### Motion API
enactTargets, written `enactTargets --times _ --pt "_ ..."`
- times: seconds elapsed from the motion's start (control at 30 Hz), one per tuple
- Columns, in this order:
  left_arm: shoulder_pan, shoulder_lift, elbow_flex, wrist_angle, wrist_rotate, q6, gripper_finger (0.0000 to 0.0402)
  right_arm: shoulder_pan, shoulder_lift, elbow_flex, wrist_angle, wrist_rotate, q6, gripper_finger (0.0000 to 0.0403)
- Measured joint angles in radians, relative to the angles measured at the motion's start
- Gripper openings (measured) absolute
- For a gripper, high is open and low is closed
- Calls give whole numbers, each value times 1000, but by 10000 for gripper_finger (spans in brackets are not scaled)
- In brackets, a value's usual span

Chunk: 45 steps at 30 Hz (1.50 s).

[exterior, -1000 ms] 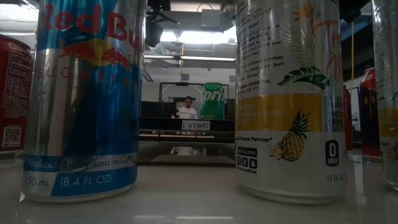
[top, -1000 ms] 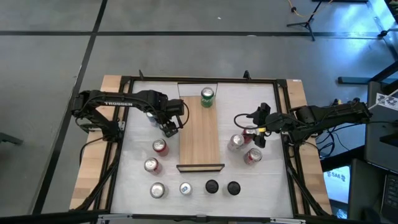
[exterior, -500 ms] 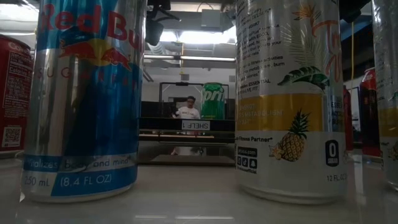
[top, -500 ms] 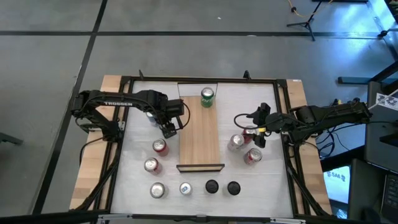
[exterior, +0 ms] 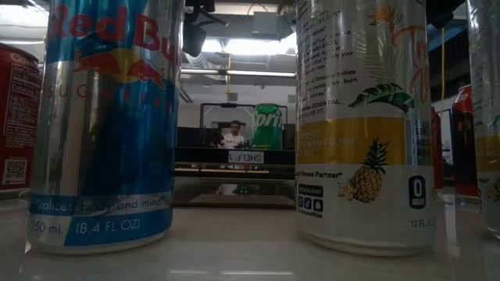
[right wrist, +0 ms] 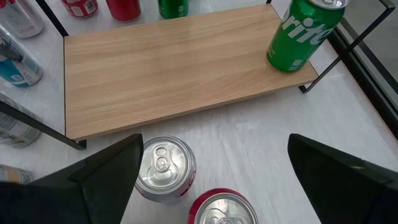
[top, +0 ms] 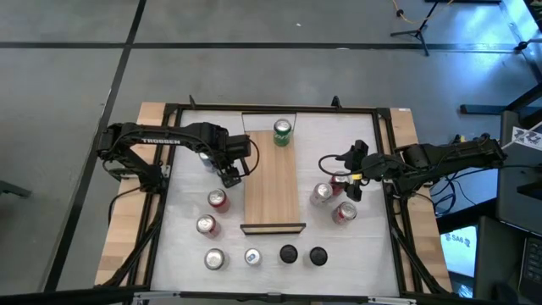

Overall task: Place canned beverage on shelf
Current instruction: Put the green soda can on the shelf aligned with the other green soda can

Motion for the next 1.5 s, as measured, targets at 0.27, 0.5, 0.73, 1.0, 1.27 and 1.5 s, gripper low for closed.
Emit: enactTargets --times 0.27,0.5,0.73,1.0,1.27,1.5 --pt "0 0 0 27 -6 0 280 0 0 0 0 0 0 395" --pt "0 0 0 26 -22 0 361 0 0 0 0 -21 0 395" --pt "0 0 1 -24 -37 0 391 0 0 0 0 -77 1 395" --pt "-3 -1 -11 -12 -41 0 392 0 0 0 0 -78 0 395" --pt "-3 -1 -91 -4 -41 -8 392 0 0 0 0 -78 0 395" --pt "-3 -1 -142 69 -41 -8 392 0 0 0 0 -78 0 395"
